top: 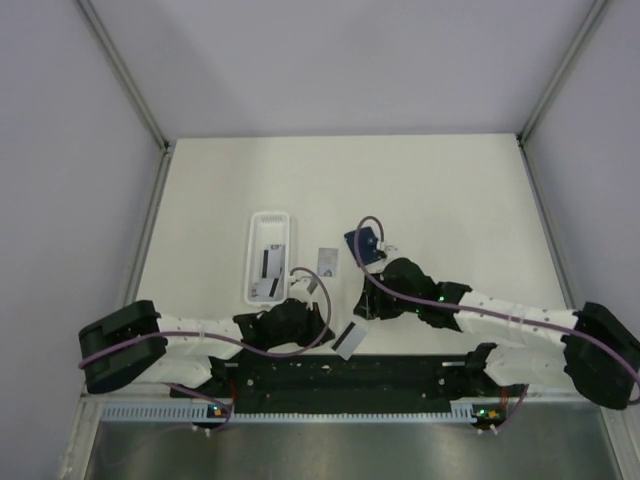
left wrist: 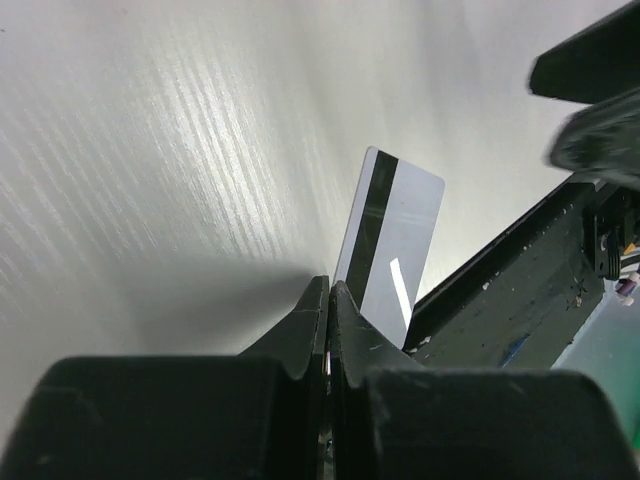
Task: Put the credit cards into the card holder
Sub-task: Move the credit card to the corner of the board.
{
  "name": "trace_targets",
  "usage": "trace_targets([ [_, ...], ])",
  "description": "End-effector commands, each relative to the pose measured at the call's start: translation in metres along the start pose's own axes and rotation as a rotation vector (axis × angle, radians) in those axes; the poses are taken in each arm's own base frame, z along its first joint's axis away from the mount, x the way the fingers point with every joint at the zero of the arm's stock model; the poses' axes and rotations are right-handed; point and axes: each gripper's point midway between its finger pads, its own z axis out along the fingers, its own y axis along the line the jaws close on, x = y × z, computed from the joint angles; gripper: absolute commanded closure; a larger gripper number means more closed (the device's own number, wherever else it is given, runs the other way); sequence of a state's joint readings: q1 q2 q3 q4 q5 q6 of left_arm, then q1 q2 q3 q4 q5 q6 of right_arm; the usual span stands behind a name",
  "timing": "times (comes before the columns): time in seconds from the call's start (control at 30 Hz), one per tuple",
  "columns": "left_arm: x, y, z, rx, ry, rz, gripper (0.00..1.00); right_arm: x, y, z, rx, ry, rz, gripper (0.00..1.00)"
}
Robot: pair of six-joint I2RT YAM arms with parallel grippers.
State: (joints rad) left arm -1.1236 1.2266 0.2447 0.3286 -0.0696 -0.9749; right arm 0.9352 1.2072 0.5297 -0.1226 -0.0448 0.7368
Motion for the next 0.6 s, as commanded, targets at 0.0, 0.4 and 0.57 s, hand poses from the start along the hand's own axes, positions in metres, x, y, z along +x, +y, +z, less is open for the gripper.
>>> trace_targets([
  [0.0,0.008,0.007,0.001,-0.02,0.013,0.003,1.0,0.001,-0.01,-0.028,0.046,-0.066,0.124,0.52],
  [0.4,0.037,-0.002,0.004,-0.019,0.068,-0.002,1.0,0.072,-0.002,-0.044,-0.014,0.02,0.29,0.52],
  [0.57,0.042,-0.003,0.005,-0.029,0.068,-0.015,1.0,0.084,-0.003,-0.036,-0.025,0.026,0.322,0.52],
])
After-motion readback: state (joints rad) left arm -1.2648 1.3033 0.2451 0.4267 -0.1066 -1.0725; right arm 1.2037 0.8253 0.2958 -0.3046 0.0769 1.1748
